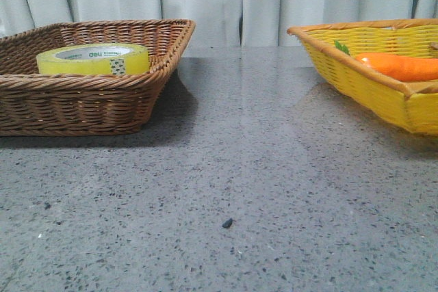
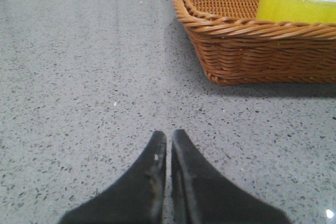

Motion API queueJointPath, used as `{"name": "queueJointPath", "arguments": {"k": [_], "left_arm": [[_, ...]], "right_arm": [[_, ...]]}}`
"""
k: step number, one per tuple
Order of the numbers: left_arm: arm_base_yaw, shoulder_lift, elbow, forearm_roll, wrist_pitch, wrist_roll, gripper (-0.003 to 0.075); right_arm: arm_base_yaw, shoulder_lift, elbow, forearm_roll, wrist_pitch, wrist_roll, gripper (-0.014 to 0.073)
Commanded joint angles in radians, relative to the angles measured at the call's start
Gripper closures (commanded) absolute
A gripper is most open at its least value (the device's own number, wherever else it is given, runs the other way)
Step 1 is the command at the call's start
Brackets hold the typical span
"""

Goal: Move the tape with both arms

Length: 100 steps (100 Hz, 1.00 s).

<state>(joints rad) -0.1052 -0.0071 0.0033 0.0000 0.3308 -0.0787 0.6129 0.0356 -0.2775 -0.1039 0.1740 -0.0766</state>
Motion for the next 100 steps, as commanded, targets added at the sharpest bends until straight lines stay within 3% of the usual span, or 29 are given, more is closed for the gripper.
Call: {"name": "queueJointPath", "arguments": {"k": [1,9,28,54,67,100], "left_arm": [[0.002,-0.029,0.009,-0.011,-0.048,-0.006,0.0741],[0.002,-0.029,0.009,-0.011,-0.048,-0.006,0.0741],[0.002,-0.029,0.009,-0.011,-0.048,-0.006,0.0741],[0.002,-0.029,0.009,-0.011,-0.048,-0.006,0.0741],[0.002,-0.029,0.009,-0.011,-0.048,-0.006,0.0741],[0.002,-0.029,0.009,-0.011,-0.049,-0.006,0.0741]], "right_arm": [[-0.003,0.013,-0.026,-0.025,-0.079,-0.007,0.0668],[-0.003,0.013,-0.023,-0.114,-0.085,-0.011,0.0668],[-0.12,0.013,0.022,-0.11,-0.163,-0.011,0.0668],[-0.403,0.013,0.21,0.118,-0.463,-0.009,0.0668],[-0.508,0.013,0.314,0.142,-0.547,0.014,0.0668],[-0.646,-0.067,0.308,0.142,-0.085,0.028,0.0668]]}}
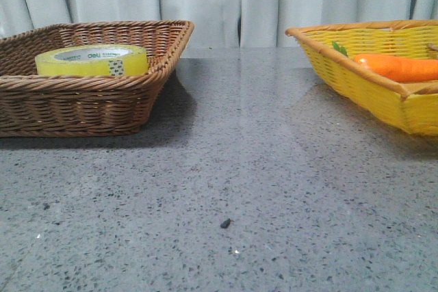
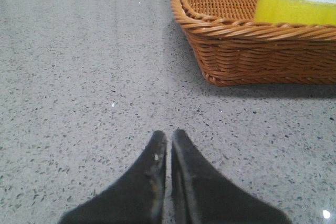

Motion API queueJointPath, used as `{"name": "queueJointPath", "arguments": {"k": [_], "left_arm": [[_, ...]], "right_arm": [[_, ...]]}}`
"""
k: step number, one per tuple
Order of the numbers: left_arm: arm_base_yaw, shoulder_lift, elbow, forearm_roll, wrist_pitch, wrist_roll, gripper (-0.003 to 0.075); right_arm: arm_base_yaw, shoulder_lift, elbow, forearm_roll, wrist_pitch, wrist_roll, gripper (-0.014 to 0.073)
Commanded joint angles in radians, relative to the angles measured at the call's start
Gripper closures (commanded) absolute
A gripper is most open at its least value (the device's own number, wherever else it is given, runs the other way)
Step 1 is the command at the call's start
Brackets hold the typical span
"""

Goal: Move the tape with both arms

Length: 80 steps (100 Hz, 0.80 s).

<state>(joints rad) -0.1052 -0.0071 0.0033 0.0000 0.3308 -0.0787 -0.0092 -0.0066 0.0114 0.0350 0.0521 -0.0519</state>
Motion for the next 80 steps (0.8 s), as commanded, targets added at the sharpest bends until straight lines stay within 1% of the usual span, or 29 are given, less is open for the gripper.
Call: {"name": "queueJointPath", "arguments": {"k": [1,26,80], "left_arm": [[0.002,-0.029,0.009,-0.011,-0.049,-0.006,0.0741],[0.002,-0.029,0.009,-0.011,-0.049,-0.006,0.0741],[0.002,-0.029,0.009,-0.011,-0.049,-0.006,0.0741]], "right_arm": [[-0.026,-0.025,0.019,0.003,0.05,0.003,0.0668],[-0.032,-0.025,0.019,0.003,0.266,0.003,0.0668],[-0.032,-0.025,0.019,0.003,0.266,0.003,0.0668]]}}
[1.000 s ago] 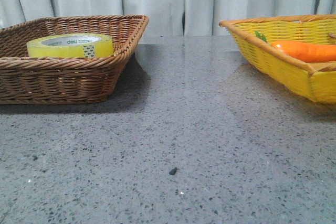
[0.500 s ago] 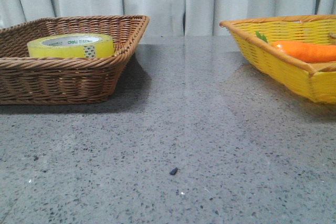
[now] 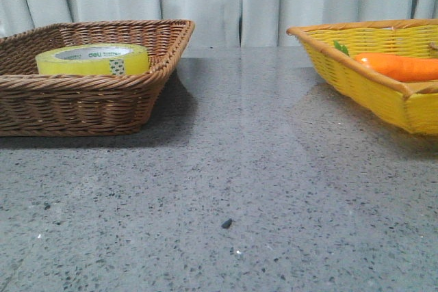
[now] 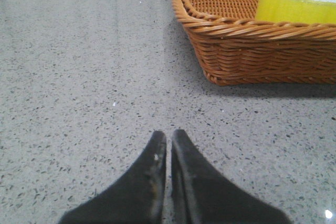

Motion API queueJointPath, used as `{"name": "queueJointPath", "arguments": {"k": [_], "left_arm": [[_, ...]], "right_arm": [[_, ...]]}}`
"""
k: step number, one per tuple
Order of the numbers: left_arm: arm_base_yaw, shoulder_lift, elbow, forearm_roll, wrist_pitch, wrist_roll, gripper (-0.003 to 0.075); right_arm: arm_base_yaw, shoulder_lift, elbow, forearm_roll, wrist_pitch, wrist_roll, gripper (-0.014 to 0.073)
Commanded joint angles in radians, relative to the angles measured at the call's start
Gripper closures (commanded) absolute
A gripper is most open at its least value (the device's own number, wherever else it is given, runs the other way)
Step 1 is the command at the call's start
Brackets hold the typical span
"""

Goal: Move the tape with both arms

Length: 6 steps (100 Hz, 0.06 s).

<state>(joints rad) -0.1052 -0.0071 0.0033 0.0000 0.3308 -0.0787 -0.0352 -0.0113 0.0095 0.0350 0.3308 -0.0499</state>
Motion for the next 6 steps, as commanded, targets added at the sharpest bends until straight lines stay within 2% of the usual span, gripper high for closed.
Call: {"name": "queueJointPath", "arguments": {"k": [1,6], "left_arm": [[0.002,-0.029,0.009,-0.011,-0.049,-0.006,0.0741],[0.002,-0.029,0.009,-0.011,-0.049,-0.006,0.0741]], "right_arm": [[-0.006,-0.02,0.021,0.003,-0.013,0.002,0.0668],[-0.006,-0.02,0.021,0.003,-0.013,0.002,0.0668]]}}
